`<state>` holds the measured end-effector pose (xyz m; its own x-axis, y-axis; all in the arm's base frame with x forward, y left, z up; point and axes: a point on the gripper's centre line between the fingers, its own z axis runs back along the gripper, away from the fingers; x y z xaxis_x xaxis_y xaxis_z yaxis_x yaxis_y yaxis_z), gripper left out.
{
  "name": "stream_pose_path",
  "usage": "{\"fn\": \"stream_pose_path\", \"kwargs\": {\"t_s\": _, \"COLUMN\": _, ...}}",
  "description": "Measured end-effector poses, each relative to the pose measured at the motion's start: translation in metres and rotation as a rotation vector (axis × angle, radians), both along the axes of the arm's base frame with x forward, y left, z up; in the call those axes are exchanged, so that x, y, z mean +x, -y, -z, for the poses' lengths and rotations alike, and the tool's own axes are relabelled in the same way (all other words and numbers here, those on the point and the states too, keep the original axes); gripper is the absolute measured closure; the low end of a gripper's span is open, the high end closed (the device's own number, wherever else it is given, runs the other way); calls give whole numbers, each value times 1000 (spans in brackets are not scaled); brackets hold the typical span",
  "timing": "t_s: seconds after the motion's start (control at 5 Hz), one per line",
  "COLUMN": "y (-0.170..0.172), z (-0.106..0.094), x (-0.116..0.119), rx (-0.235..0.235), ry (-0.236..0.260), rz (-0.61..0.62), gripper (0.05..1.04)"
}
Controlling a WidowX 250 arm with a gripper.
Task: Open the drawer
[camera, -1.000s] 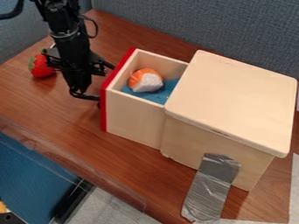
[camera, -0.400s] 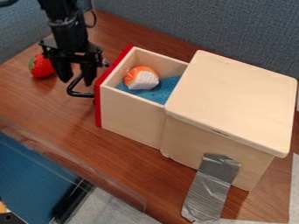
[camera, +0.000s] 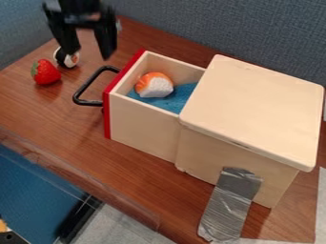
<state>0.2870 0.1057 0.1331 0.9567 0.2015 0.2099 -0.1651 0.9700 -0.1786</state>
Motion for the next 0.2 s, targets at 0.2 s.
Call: {"fn": "stream_pose_path", "kwargs": {"t_s": 0.2, "y": 13, "z": -19, "x": -12, "rx": 81, "ry": -12, "rz": 151, "gripper": 81}}
